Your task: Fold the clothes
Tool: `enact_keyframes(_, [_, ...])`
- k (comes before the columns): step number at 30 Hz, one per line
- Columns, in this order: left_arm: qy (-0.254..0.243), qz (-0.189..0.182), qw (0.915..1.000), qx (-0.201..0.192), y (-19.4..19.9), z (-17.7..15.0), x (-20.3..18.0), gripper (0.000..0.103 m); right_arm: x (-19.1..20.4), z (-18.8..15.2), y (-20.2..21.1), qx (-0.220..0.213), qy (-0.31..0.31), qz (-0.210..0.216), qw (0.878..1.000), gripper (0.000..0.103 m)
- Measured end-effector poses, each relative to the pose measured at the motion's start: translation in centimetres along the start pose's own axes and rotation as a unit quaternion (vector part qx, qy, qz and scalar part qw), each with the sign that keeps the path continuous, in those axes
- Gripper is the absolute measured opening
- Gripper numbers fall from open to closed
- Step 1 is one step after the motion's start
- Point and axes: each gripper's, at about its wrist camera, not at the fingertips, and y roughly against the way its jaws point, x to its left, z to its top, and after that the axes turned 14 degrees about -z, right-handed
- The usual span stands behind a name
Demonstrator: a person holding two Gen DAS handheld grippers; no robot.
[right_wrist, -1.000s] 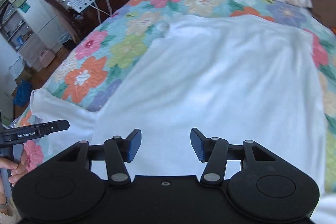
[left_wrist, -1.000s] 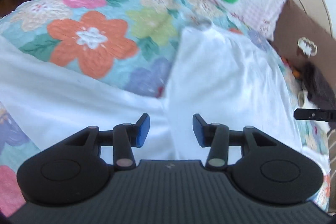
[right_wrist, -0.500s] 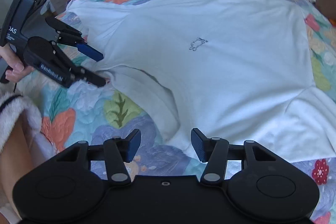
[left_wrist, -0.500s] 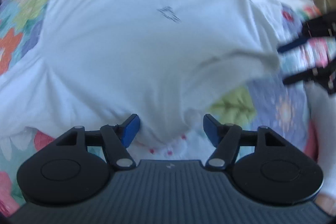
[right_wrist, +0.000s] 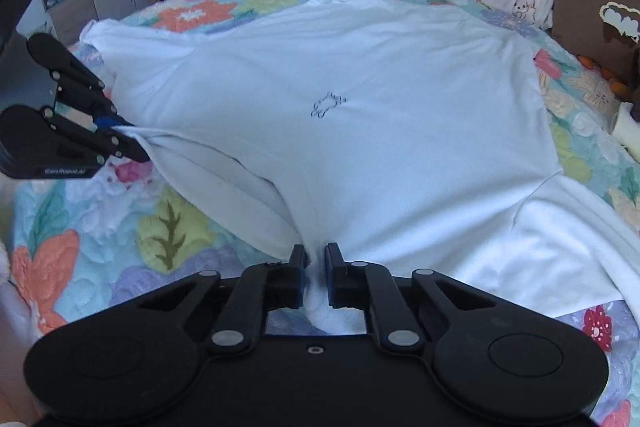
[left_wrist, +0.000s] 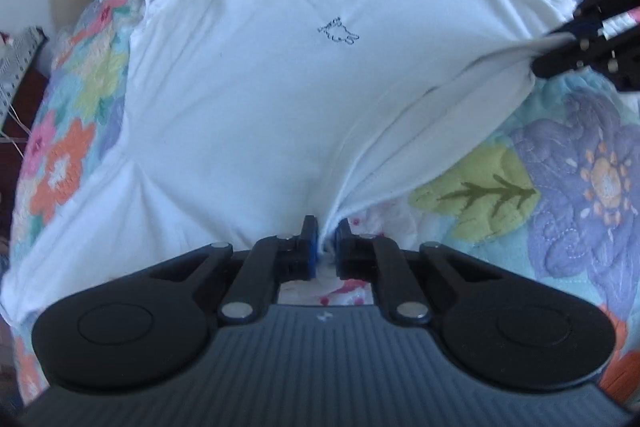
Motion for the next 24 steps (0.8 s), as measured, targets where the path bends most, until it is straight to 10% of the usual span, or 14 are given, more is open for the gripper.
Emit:
enact_keyframes(5, [-0.047,0.005,0.9981,-0.039,3.8,0.3,-1.9,0.007,-0.8,0.3,1.7,0.006,0.028,0.013,0.999,0.011])
enact_keyframes(12, [-0.155,0.001,0.9840,0.087,-0.2,-1.1,-5.1,0.009,0.4,-1.8,1.1,0.063,0.092,0.028,0.993,0.013])
enact_keyframes(24, [-0.052,-0.082,0.9952,0.002,5.1,1.3,-1.8,0.047,-4.8,1.6,4.5,0.013,-0.029,0.058,0.998,0.044])
